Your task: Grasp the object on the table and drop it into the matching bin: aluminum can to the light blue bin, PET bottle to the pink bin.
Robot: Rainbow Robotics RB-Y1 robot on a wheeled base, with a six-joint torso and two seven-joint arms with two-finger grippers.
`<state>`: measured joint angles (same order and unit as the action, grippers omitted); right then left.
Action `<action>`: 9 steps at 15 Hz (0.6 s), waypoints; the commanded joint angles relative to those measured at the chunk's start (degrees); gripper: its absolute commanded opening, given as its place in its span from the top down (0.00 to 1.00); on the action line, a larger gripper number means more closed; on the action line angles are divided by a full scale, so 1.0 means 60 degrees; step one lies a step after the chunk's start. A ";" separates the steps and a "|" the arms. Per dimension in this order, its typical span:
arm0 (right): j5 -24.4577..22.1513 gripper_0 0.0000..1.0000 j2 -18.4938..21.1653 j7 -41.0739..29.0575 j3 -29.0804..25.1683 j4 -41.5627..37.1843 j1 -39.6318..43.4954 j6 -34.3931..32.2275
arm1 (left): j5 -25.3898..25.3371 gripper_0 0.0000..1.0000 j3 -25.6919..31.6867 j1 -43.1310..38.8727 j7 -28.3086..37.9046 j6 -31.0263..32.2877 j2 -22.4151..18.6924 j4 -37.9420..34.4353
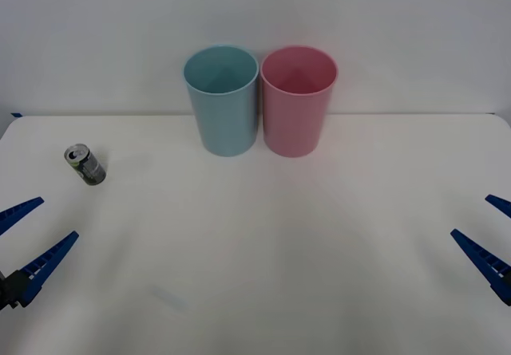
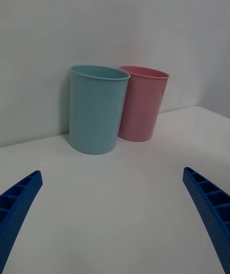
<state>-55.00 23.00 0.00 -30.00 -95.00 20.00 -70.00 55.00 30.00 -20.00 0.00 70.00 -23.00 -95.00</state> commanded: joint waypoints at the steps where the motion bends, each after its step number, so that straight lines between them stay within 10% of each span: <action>1: 0.0000 0.00 0.0000 0.0000 0.0000 0.0000 0.0000 0.0000 | 0.0000 0.00 0.0000 0.0000 0.0000 0.0000 0.0000 0.0000; 9: 0.0000 0.00 0.0000 0.0000 0.0000 0.0000 0.0000 0.0000 | -0.0114 0.00 0.0068 -0.0388 -0.0044 -0.0212 0.0215 0.0423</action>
<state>-55.00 23.00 0.00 -30.00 -95.01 20.00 -70.00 54.62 30.32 -21.88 -0.17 69.28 -21.71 -92.54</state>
